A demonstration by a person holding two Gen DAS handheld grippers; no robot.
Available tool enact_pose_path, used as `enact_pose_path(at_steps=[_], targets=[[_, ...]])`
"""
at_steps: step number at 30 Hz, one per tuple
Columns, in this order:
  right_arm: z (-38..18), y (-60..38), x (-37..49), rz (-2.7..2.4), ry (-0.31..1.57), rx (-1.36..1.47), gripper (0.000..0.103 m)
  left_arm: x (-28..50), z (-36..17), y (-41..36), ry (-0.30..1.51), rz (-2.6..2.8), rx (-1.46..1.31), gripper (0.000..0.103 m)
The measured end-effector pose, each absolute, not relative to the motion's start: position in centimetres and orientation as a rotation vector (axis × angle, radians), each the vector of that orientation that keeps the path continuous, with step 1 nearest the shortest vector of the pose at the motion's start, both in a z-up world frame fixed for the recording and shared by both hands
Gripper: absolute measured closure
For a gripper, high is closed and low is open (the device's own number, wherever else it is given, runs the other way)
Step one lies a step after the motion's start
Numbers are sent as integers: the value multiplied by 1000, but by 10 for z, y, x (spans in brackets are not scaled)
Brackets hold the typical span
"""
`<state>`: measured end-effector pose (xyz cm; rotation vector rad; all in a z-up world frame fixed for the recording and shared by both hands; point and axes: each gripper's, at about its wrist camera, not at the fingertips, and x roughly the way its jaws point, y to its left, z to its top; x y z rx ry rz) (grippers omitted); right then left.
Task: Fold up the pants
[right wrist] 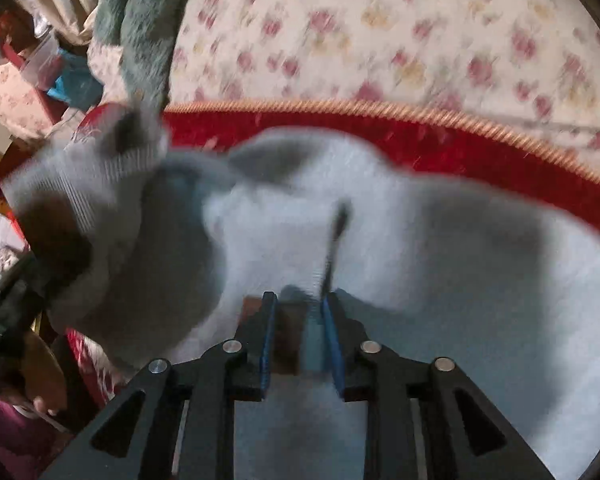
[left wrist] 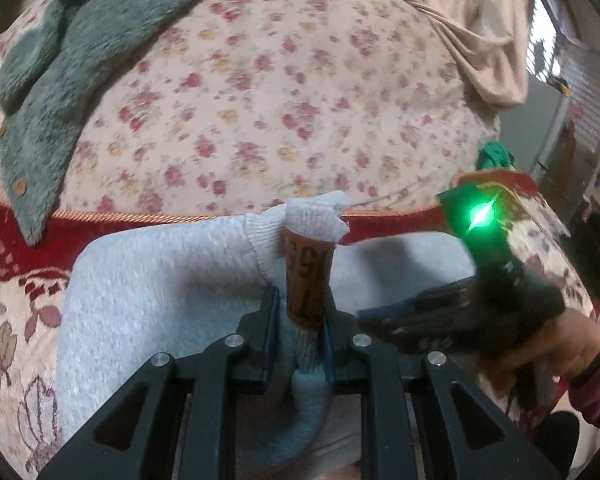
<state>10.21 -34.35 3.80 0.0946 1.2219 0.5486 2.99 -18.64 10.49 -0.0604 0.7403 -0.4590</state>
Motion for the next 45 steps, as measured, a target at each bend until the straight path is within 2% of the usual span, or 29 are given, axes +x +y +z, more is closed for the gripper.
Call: enact_pose_path(at_steps=[4,11,13,14,15,16,17,18,19,21,27,31,35,37,38,40,45], targets=[[39,-358,97,580,1218,241,76,25,95,-206,764,-497,-43,85],[60,-408,81,459,1150,320,75,34,53,-213,838,-475,-18,84],[72,-412,78,474,1095,338,75,31,48,-210,828,-469,-28,78],[77,-410,77,493,1075,358,71,29,49,-210,819,-473,-31,75],[81,-407,78,514,1061,378,66,25,50,-211,809,-486,-23,62],[82,-404,81,531,1055,387,48,22,51,-213,803,-502,-17,49],[84,-397,83,547,1051,389,35,20,52,-215,800,-514,-12,42],[89,-388,85,559,1034,381,35,16,53,-218,794,-529,-4,34],[93,-380,86,570,1007,367,35,12,53,-220,782,-529,6,33],[101,-367,87,587,951,350,35,7,54,-219,777,-522,11,33],[100,-324,95,599,982,129,37,-6,78,-186,802,-542,-114,33],[100,-311,88,645,970,42,44,-21,93,-143,738,-426,-110,29],[86,-299,86,669,980,-18,45,-17,75,-105,762,-325,-109,28],[52,-292,92,597,1063,-87,46,-13,59,-98,807,-299,-110,28],[34,-294,94,594,1099,-33,46,-11,52,-98,819,-292,-100,28],[24,-312,94,601,1046,141,45,-13,50,-99,811,-279,-80,28],[46,-333,86,574,1042,239,45,-18,72,-93,777,-290,-132,28]])
